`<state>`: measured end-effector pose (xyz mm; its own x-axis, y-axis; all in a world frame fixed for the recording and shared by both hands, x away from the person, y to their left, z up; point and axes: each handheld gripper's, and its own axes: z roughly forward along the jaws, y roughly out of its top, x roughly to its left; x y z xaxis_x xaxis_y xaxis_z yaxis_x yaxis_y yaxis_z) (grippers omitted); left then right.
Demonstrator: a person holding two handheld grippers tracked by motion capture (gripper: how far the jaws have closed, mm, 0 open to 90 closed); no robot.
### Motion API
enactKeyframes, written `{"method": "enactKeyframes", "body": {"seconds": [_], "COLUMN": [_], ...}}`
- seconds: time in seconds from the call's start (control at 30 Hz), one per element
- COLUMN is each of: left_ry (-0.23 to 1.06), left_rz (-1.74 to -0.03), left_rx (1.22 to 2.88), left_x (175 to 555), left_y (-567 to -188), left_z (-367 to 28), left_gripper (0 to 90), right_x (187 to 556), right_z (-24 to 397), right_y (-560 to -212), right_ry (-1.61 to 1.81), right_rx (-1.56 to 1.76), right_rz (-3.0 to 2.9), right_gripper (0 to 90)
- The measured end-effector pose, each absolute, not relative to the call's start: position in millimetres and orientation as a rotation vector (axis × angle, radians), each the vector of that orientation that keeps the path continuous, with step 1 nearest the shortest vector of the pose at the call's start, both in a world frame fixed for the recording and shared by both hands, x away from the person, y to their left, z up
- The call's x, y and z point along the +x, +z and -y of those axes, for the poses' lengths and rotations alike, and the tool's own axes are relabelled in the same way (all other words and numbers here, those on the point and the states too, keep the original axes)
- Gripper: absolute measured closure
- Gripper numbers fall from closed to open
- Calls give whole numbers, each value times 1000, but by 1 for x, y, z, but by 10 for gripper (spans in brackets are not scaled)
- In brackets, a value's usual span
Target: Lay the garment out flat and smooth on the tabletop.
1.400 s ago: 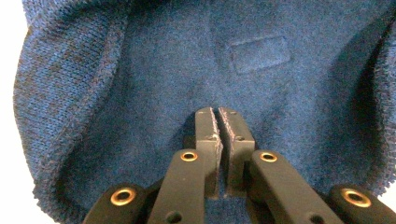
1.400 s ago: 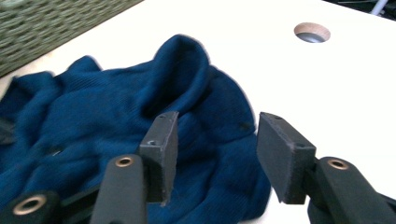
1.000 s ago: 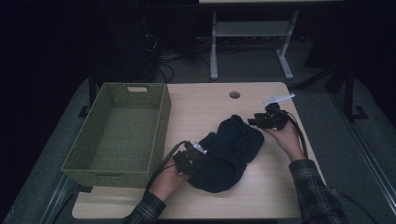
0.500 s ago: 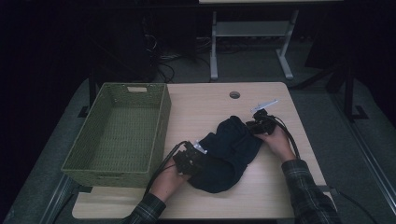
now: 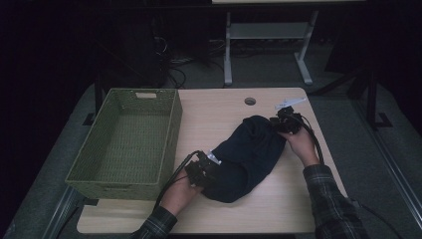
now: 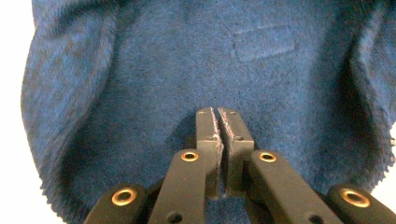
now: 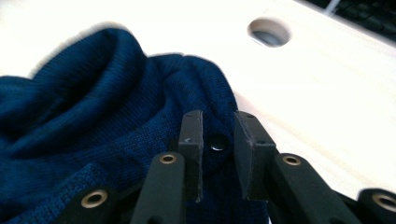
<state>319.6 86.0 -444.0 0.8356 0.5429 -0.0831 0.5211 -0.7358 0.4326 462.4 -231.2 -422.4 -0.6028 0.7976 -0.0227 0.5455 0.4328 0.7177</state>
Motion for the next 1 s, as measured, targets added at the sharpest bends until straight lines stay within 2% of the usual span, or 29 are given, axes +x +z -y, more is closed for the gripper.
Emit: {"method": "enactKeyframes", "body": {"seconds": [0.17,0.53,0.63,0.73,0.83,0.9,1.0], "left_ry": [70,78,79,72,71,72,78], "left_rz": [-788,-780,-782,-790,-790,-792,-786], "left_rx": [2573,2581,2571,2564,2567,2566,2572], "left_x": [319,319,319,319,319,319,319], "left_y": [-444,-443,-444,-444,-444,-444,-444], "left_z": [-86,-84,-85,-85,-85,-85,-85], "left_gripper": [872,872,872,872,872,872,872], "right_x": [472,490,486,480,470,462,446], "right_z": [235,240,243,246,250,250,248], "right_y": [-421,-452,-449,-438,-425,-418,-412], "right_ry": [939,871,966,1021,1087,1120,1133], "right_rx": [1175,1298,1319,1334,1335,1341,1313], "right_rz": [-2290,-2310,-2297,-2276,-2267,-2273,-2287], "right_gripper": [732,726,658,545,514,561,705]}}
